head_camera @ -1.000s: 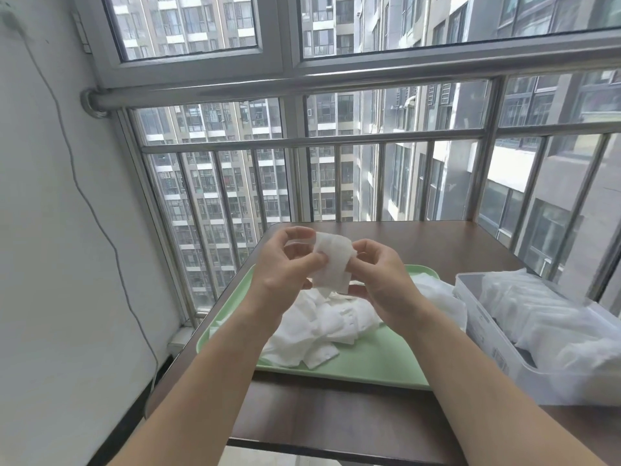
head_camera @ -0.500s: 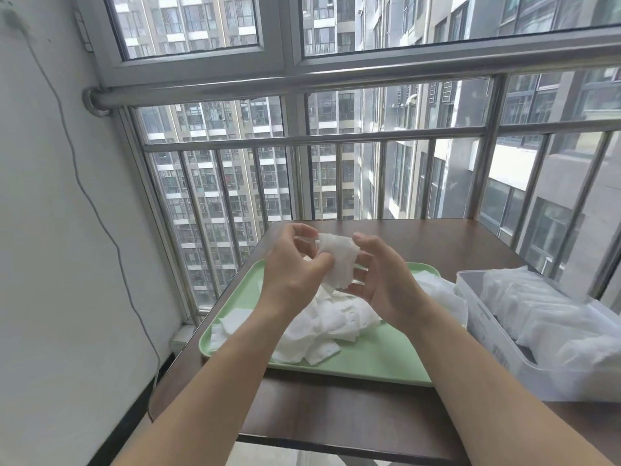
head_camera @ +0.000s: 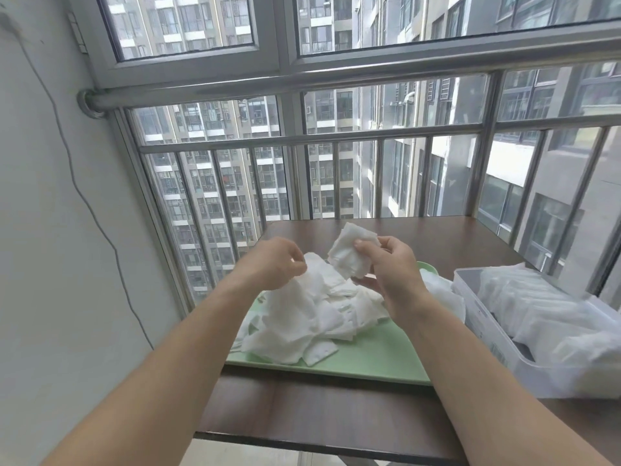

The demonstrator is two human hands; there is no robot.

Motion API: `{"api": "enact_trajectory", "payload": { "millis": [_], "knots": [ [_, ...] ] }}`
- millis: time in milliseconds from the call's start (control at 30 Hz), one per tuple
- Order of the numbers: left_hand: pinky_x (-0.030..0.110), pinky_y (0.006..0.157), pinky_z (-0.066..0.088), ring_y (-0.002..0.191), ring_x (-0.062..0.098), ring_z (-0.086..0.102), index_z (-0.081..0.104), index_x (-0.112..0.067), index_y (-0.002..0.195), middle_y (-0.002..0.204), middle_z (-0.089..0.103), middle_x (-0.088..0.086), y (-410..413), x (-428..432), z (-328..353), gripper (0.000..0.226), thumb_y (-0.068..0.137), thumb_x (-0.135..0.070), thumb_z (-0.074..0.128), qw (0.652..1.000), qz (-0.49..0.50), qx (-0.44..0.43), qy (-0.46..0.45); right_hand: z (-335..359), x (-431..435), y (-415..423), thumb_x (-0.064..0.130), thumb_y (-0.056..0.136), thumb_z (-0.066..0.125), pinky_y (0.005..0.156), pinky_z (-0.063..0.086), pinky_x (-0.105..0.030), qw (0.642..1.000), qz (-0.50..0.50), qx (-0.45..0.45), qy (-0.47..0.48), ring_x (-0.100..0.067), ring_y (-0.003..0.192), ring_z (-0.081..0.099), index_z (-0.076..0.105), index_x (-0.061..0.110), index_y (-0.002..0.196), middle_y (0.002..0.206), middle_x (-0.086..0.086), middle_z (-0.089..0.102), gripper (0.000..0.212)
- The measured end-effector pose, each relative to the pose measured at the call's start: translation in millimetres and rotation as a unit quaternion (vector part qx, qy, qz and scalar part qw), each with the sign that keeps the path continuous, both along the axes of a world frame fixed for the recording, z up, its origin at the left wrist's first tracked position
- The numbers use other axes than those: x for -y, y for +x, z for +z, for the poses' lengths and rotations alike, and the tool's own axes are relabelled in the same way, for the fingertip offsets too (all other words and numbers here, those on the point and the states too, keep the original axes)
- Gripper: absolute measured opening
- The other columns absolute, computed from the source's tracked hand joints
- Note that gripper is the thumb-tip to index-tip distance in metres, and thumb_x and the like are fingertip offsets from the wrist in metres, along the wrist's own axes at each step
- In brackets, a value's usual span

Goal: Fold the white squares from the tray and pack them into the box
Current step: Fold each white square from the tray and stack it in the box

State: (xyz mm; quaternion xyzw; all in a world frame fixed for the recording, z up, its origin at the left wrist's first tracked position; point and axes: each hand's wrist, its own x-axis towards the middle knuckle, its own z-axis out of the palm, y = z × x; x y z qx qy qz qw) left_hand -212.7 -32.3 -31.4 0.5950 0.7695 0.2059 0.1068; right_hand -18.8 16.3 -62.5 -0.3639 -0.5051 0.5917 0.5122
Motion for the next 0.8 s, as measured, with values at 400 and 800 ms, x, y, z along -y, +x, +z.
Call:
{"api": "enact_trajectory", "payload": {
  "millis": [400, 800],
  "knots": [
    [0.033, 0.078, 0.055, 0.092, 0.024, 0.066, 0.065, -0.023, 0.106, 0.1, 0.068, 0.002, 3, 2, 3, 0.032, 0.08, -0.019, 0.084, 0.99, -0.012, 0.125, 0.067, 0, 1, 1, 0.01, 0.089, 0.068, 0.08, 0.06, -0.046, 1.0, -0.014, 0.014, 0.0, -0.02, 0.081, 0.065, 0.059, 0.006, 0.104, 0.09, -0.005, 0.062, 0.019],
    [0.036, 0.067, 0.053, 0.071, 0.015, 0.067, 0.065, -0.013, 0.086, 0.078, 0.075, 0.001, 40, 40, 28, 0.024, 0.075, -0.01, 0.086, 0.916, -0.133, 0.332, 0.181, 11, 18, 5, 0.003, 0.078, 0.081, 0.072, 0.059, -0.039, 0.995, 0.079, -0.012, 0.056, -0.026, 0.081, 0.068, 0.062, -0.005, 0.108, 0.093, -0.015, 0.071, 0.037]
  ]
}}
